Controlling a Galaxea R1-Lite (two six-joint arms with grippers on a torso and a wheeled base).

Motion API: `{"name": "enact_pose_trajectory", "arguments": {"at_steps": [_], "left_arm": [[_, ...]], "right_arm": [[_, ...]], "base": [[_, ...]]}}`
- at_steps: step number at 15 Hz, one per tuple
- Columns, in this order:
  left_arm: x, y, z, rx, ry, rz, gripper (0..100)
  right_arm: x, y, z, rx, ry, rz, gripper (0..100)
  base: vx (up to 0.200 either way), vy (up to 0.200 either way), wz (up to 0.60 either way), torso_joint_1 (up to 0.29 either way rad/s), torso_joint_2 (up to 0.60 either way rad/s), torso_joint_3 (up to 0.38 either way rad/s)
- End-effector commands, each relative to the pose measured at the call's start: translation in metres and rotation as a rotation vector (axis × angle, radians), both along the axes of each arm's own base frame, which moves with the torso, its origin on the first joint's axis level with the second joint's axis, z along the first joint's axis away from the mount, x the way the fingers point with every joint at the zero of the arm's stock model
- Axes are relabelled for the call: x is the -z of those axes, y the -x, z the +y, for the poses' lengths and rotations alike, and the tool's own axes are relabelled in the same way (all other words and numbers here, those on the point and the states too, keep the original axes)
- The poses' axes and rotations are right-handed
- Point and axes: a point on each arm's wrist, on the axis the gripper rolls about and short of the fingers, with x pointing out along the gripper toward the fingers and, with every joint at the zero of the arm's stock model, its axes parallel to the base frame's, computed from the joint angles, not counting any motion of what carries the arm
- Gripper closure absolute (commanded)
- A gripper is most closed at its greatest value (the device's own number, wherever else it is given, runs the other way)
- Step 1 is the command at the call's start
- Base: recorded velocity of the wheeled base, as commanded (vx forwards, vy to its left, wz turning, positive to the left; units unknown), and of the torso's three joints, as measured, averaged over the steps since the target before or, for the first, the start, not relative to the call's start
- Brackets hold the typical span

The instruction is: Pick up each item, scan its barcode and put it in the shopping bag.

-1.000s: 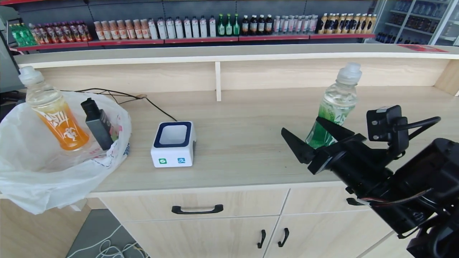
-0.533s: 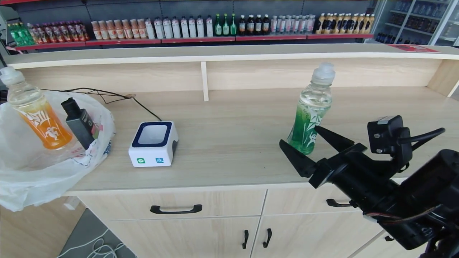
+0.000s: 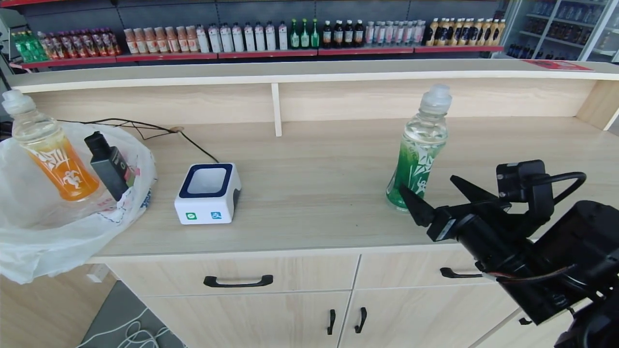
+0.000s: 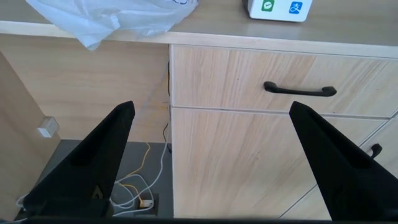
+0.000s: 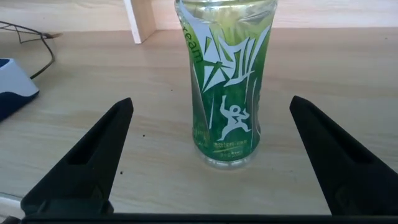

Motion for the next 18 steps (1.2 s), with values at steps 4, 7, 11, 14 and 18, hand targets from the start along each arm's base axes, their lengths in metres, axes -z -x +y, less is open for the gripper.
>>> {"name": "enact_pose_trajectory", "arguments": {"at_steps": [4, 7, 11, 14, 18], "left_arm": [[0.0, 0.0, 0.0, 0.0, 0.0, 0.0, 0], [0.0, 0.0, 0.0, 0.0, 0.0, 0.0, 0], [0.0, 0.0, 0.0, 0.0, 0.001, 0.0, 0], [0.0, 0.0, 0.0, 0.0, 0.001, 0.0, 0], [0.0, 0.0, 0.0, 0.0, 0.001, 0.0, 0]], "right_arm": [[0.003, -0.014, 0.015, -0.018, 0.005, -0.006, 0], [0.002, -0.02, 0.019, -0.016, 0.001, -0.017, 0], [0.0, -0.034, 0.026, 0.01, -0.017, -0.038, 0], [-0.002, -0.047, 0.03, 0.053, -0.04, -0.053, 0], [-0.003, -0.057, 0.032, 0.072, -0.047, -0.069, 0]], "base": [[0.0, 0.0, 0.0, 0.0, 0.0, 0.0], [0.0, 0.0, 0.0, 0.0, 0.0, 0.0], [0.0, 0.0, 0.0, 0.0, 0.0, 0.0], [0.0, 0.0, 0.0, 0.0, 0.0, 0.0], [0.0, 0.0, 0.0, 0.0, 0.0, 0.0]]}}
